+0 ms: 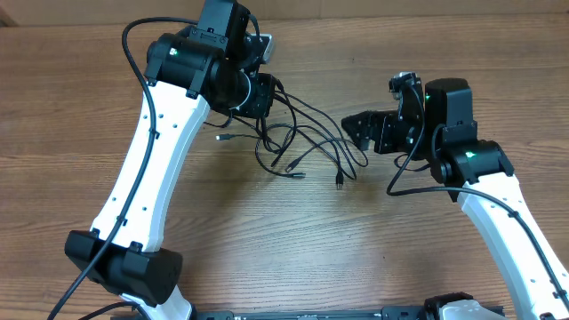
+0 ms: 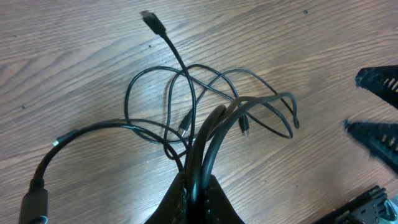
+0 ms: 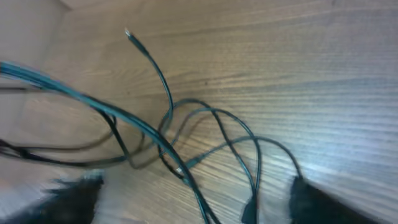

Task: Untangle cables

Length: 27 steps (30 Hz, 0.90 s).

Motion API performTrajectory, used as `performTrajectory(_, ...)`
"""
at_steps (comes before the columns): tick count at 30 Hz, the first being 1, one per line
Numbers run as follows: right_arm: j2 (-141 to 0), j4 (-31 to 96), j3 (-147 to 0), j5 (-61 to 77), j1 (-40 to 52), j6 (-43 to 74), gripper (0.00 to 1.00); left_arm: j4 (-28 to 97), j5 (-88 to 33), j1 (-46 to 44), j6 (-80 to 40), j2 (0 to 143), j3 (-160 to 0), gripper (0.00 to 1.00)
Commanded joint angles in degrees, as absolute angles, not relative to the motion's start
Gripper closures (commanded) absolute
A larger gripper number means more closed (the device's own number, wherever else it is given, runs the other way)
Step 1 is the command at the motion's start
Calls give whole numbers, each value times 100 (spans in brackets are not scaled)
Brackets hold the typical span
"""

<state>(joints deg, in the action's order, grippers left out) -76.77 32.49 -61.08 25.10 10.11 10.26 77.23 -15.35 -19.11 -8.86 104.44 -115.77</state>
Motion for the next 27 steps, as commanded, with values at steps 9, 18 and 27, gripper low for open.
performTrajectory(9,-7631,4069,-6184,2740,991,1000,0,7706,-928,-683,-950,10433,-12685,96)
performTrajectory(18,-7640,4062,-6184,2545,991,1004,0,7732,2038,-128,-1741,10422,-13703,96)
performTrajectory(27,-7666,4058,-6184,2443,989,1094,0,7625,1892,-460,-1367,10510,-13692,96)
